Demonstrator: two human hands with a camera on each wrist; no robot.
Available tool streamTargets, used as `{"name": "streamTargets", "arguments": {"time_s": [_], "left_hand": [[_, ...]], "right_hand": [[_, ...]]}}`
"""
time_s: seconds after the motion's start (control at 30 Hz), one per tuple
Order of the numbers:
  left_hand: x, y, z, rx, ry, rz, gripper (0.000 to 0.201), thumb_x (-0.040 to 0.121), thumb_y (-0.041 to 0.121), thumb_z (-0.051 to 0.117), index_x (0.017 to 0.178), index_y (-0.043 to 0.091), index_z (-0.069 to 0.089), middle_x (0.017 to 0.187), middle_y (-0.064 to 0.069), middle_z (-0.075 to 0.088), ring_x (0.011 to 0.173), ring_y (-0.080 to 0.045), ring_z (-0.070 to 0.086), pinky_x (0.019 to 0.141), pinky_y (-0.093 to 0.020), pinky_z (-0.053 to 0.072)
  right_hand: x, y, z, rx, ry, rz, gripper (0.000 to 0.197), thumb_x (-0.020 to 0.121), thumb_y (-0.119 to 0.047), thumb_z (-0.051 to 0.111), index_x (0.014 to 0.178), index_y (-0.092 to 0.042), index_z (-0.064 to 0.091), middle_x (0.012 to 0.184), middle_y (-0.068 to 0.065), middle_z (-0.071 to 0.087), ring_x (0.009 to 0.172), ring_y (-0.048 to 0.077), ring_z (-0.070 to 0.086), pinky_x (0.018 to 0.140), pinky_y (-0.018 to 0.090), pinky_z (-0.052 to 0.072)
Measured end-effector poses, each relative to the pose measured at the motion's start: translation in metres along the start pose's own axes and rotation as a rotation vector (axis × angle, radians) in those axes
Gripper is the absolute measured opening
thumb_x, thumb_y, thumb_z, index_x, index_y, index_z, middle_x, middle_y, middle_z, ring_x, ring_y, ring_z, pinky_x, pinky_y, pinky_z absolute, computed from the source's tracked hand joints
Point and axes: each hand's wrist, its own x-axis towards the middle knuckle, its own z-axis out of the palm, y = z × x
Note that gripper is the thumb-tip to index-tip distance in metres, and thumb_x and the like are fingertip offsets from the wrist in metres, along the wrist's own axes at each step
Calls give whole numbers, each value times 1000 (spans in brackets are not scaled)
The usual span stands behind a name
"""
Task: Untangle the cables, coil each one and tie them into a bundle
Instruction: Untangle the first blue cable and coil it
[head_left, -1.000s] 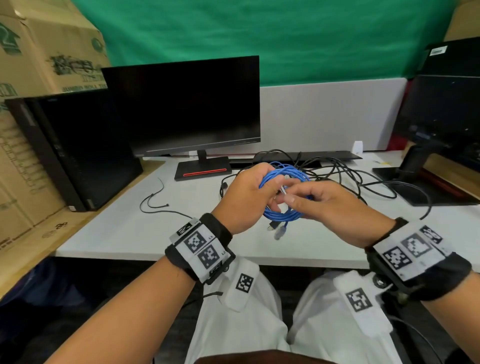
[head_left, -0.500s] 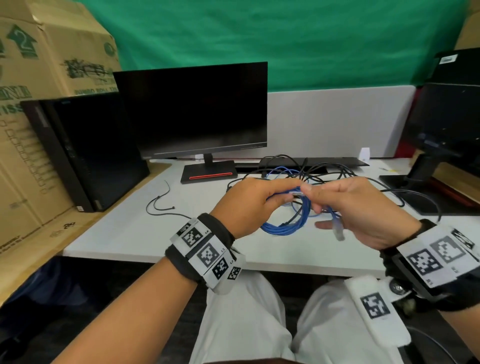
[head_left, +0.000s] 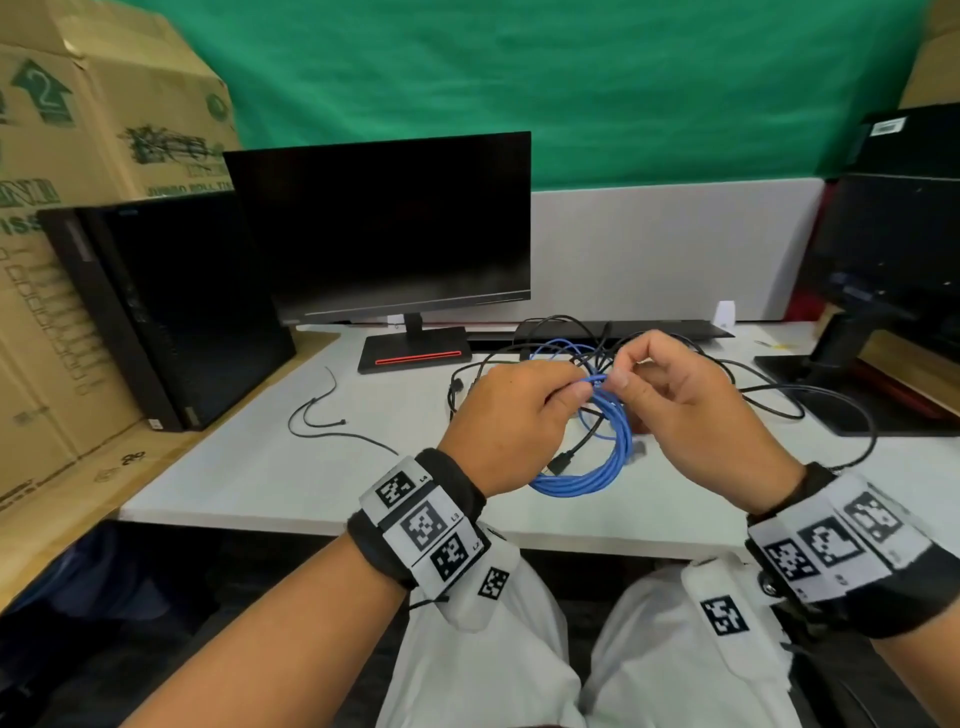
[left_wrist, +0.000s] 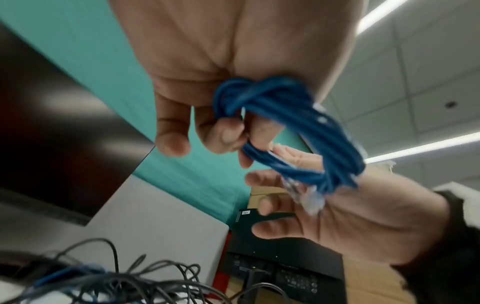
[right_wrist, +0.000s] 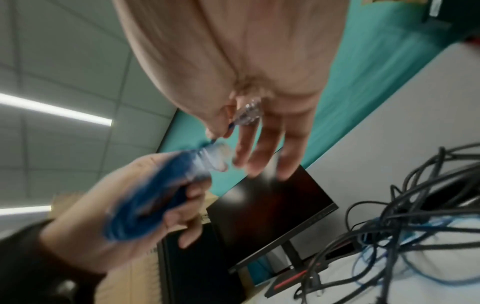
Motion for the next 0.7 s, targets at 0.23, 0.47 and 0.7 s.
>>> {"name": "streamTargets", "arguments": {"time_s": [0.23, 0.47, 0.7], "left_hand": [[1, 3, 8, -79, 169, -126, 17, 102, 23, 50, 91, 19, 62, 64, 15, 46, 60, -3, 45, 58, -22, 31], [2, 1, 12, -271, 282, -260, 11, 100, 22, 52, 98, 24, 63, 64, 11, 52, 54, -7, 47, 56, -29, 44], [-1, 1, 10, -42, 89, -120, 40, 101, 18, 46, 139, 28, 57, 93, 4, 67, 81, -14, 59, 79, -37, 52]], "right_hand": [[-3, 15, -1, -561, 98, -106, 37, 98, -22, 57, 135, -22, 61, 133, 3, 53, 115, 22, 51, 98, 35, 42], [-8, -2, 10, 128, -236, 257, 70, 85, -40, 66, 144, -40, 30, 118, -2, 67, 92, 19, 73, 77, 33, 61], [1, 3, 5, 210, 36, 275, 69, 73, 16, 75, 132, -14, 55, 111, 11, 62, 75, 23, 73, 76, 37, 61]]}}
